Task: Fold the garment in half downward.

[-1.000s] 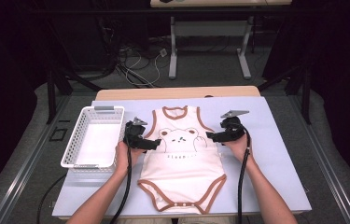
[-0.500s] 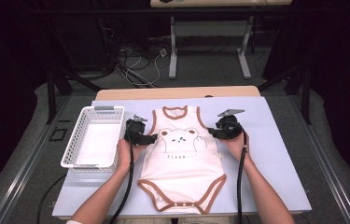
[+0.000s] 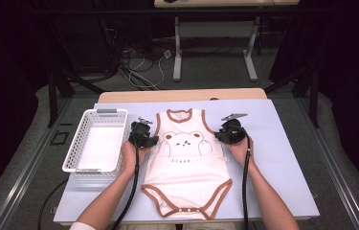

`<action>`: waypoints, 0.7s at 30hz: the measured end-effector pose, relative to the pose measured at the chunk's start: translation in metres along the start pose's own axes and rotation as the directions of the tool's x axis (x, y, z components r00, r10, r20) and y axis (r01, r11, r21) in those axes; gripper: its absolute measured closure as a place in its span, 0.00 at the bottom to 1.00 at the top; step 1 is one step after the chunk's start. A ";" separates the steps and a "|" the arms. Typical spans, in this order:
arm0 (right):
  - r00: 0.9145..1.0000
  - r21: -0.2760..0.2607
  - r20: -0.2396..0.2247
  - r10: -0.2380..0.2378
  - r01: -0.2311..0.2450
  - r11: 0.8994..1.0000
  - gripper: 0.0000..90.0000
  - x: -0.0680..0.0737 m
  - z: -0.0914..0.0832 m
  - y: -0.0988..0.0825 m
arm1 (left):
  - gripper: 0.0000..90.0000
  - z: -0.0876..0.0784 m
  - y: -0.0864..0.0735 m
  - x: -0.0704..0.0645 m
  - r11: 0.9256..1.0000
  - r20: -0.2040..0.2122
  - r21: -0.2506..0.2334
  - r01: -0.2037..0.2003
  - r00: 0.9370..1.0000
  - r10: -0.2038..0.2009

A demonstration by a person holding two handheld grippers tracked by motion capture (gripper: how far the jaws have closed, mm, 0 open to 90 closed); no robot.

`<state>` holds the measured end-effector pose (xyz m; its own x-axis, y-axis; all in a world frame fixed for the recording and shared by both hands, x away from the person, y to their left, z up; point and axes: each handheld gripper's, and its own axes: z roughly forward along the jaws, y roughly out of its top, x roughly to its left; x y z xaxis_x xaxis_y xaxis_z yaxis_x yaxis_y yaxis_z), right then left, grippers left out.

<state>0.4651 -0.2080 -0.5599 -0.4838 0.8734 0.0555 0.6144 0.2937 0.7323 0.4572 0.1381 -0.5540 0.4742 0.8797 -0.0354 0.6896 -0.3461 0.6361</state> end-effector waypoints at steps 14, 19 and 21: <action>0.999 -0.009 -0.007 -0.045 0.045 0.999 0.97 0.004 0.001 0.002 | 0.96 0.001 0.008 -0.004 0.994 -0.034 0.030 -0.104 0.994 0.105; 0.998 -0.032 0.019 -0.064 0.064 0.997 0.97 0.004 -0.001 0.004 | 0.97 0.001 0.010 -0.006 0.993 -0.081 0.024 -0.116 0.990 0.118; 0.997 -0.038 0.028 -0.075 0.076 0.996 0.97 0.005 -0.002 0.005 | 0.97 0.001 0.011 -0.006 0.993 -0.094 0.011 -0.114 0.989 0.115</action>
<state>0.4645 -0.2031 -0.5547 -0.5109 0.8595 -0.0179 0.5519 0.3439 0.7597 0.4623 0.1284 -0.5476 0.4965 0.8610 0.1102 0.6368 -0.4476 0.6278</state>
